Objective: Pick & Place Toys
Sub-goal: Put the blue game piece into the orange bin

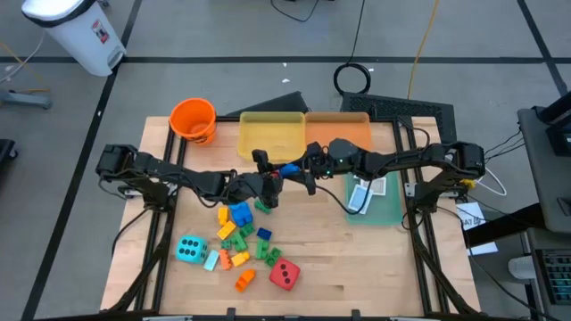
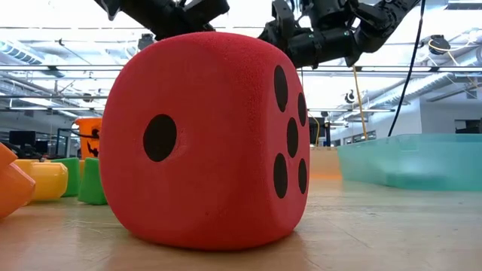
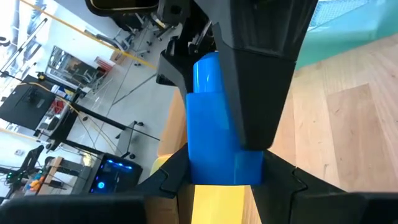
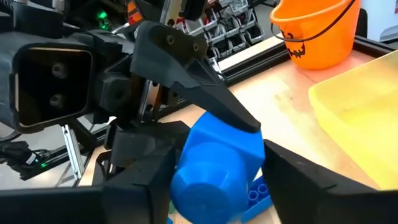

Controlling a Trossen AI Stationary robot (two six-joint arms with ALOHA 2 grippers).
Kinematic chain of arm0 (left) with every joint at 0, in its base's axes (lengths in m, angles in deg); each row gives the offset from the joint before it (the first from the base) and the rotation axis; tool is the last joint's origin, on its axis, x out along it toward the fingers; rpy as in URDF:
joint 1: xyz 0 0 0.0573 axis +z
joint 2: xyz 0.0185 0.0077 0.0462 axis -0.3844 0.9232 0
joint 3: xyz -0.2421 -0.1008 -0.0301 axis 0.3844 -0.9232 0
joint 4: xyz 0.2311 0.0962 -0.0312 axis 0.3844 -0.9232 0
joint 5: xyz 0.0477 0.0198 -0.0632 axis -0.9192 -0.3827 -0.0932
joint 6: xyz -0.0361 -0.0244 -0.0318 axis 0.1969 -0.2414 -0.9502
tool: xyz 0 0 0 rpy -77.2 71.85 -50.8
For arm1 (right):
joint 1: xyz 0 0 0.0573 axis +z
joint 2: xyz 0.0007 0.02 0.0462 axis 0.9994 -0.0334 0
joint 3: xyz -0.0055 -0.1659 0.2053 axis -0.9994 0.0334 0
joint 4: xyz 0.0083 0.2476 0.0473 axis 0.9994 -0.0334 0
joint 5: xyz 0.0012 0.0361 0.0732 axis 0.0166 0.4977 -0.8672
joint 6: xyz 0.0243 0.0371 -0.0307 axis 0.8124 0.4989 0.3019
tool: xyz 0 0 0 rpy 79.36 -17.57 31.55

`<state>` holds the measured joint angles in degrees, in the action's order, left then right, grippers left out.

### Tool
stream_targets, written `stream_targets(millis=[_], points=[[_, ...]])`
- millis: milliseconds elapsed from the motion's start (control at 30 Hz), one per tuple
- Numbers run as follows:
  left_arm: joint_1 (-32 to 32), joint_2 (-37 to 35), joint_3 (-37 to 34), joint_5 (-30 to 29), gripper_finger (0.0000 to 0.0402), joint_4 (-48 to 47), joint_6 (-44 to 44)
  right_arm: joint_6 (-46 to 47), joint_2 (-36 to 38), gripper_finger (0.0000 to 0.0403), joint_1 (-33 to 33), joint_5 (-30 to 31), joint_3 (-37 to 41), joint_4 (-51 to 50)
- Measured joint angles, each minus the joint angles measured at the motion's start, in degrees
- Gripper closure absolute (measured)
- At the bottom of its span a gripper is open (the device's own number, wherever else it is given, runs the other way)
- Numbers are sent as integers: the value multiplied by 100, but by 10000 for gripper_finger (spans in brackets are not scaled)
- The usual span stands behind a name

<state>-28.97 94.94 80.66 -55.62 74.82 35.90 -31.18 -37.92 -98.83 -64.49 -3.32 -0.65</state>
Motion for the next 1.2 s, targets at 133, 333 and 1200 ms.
stream_targets(millis=[133, 333, 1200], points=[[12, -7, 0, 77, 277, -60, -62, 116, 0, 253, -2, -3, 1, 11], [-8, -7, -4, 164, 234, -67, -345, 27, 0, 290, -5, -47, 2, -98], [760, -577, -1046, 1506, 35, 375, -3376, -1582, 192, 306, -2606, 127, 209, -2410]])
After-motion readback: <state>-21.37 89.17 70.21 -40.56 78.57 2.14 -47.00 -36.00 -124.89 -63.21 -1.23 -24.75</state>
